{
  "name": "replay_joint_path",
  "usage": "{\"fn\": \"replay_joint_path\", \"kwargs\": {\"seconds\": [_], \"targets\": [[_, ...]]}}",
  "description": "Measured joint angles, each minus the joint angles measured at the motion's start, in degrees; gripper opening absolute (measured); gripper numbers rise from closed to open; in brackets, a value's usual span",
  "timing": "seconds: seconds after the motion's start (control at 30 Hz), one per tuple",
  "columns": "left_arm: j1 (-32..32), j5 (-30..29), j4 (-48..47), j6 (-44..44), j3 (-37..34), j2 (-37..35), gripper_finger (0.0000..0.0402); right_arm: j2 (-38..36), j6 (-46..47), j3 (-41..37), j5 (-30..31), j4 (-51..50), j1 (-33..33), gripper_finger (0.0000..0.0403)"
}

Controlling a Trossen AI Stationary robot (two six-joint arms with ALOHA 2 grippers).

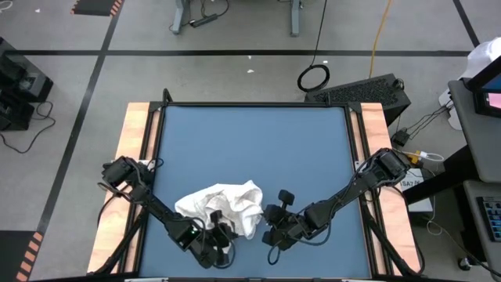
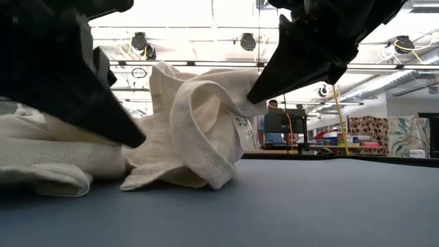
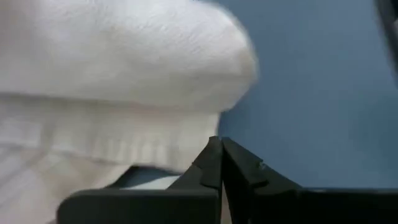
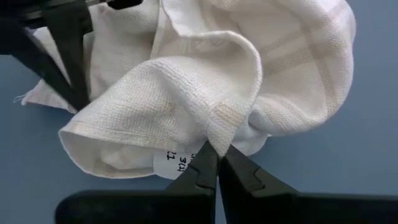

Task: Roll towel into tight, uniform cylinder
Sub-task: Roll the white towel

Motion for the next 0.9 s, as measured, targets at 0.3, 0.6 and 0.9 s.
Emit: {"fn": "replay_joint_path", "kwargs": {"seconds": [0.3, 0.6, 0.9], "targets": [[-2.95, -4.21, -9.83, -1.66, -0.05, -8.12, 0.0003, 0.0, 1.3, 0.0, -0.12, -0.38, 0.13, 0.0], [-2.92, -10.47, -11.97, -4.55, -0.43, -6.77, 0.0031, 0.0, 1.38, 0.0, 0.04, -0.45, 0.35, 0.0], [1.24, -1.39, -13.22, -12.0, -1.17, -2.18, 0.008, -0.46, 2.76, 0.0, 4.65, -3.3, -0.54, 0.0]]}}
